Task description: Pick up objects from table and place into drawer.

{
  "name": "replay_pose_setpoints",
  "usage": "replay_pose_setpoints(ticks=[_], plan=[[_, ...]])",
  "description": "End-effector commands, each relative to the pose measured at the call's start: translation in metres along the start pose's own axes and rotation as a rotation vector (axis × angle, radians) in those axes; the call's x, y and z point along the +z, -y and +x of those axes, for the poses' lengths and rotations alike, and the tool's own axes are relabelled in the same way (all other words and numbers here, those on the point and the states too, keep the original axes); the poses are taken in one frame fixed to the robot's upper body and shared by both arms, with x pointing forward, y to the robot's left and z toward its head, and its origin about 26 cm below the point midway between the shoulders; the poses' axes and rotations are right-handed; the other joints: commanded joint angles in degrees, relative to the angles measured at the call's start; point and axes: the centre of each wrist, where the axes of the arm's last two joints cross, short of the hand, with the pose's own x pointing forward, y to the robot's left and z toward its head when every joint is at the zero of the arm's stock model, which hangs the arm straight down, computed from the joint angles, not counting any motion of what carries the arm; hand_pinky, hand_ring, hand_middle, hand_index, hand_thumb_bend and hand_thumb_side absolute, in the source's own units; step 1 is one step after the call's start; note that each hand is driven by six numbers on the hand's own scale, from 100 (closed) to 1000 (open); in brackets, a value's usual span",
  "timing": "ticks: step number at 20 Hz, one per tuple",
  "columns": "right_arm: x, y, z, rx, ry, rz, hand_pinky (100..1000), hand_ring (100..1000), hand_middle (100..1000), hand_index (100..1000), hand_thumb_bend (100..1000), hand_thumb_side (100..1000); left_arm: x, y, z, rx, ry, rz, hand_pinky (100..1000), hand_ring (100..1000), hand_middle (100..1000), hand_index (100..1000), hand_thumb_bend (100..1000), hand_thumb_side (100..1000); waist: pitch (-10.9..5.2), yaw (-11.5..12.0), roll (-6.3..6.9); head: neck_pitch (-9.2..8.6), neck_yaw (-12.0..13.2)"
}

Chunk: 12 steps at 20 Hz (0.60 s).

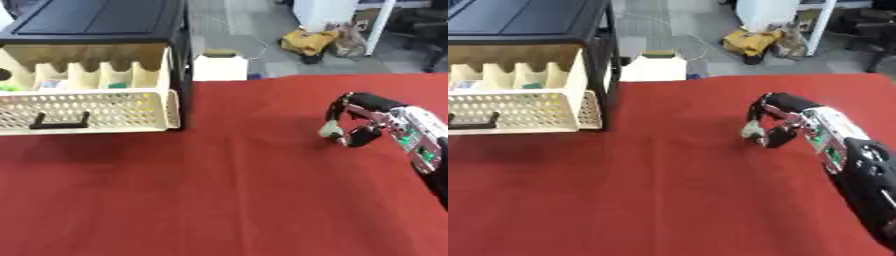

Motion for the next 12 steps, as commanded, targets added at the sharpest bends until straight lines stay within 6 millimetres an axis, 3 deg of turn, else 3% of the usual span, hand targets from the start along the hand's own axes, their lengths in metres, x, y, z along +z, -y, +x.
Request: replay_pose_setpoints(ticks=[1,12], plan=[[0.0074,0.0126,-0.0115,0.031,-0.028,-0.003,577,764,558,678,265,100,-0.0027,-0.0044,0.0055,-0.011,0.025,0.007,100,100,100,634,100,1000,-0.74,0.11,-0.13,-0.78,-0.08],[0.0067,0.0071,-0.0136,0.039,-0.037,0.02,564,756,542,662,266,100,-0.0023,-0.0041,0.0051,-0.009,0.022,0.007,100,100,100,632,100,1000,-0.75,0.18,-0.15,-1.04,-0.01]])
